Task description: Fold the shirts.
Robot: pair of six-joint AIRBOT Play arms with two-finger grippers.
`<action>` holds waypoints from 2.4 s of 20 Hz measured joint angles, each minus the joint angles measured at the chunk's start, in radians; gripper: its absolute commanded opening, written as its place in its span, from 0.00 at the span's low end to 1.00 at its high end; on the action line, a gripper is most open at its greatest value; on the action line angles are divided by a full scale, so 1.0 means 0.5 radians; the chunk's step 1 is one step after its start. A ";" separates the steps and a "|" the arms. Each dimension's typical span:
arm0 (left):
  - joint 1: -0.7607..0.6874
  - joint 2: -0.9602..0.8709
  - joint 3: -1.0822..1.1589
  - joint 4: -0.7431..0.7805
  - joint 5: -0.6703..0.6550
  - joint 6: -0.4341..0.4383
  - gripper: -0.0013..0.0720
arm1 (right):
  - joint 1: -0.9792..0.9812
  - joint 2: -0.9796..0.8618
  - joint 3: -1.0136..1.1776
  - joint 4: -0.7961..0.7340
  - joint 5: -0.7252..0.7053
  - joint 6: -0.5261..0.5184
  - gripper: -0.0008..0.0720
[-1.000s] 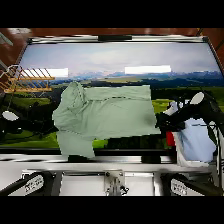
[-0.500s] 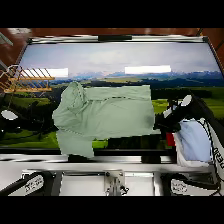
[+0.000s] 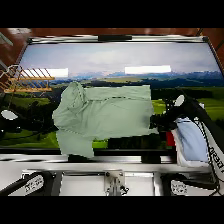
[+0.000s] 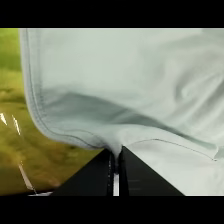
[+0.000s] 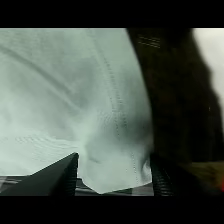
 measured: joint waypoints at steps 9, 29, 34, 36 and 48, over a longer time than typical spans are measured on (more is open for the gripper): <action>-0.015 0.120 0.265 0.004 -0.046 0.068 0.07 | 0.068 0.082 0.190 0.173 0.019 -0.087 0.12; -0.043 1.322 2.310 0.118 0.420 -0.037 0.07 | 0.071 1.617 1.685 0.075 -0.394 -0.433 0.12; -0.043 1.290 2.266 0.314 -0.023 -0.019 0.07 | 0.071 1.559 1.676 -0.134 0.117 -0.153 0.12; -0.044 1.241 2.103 0.361 -0.234 -0.016 0.07 | 0.072 1.450 1.586 -0.188 0.388 -0.072 0.12; -0.237 -0.200 1.306 0.352 0.029 0.008 0.07 | 0.073 0.063 0.832 0.008 -0.498 -0.138 0.12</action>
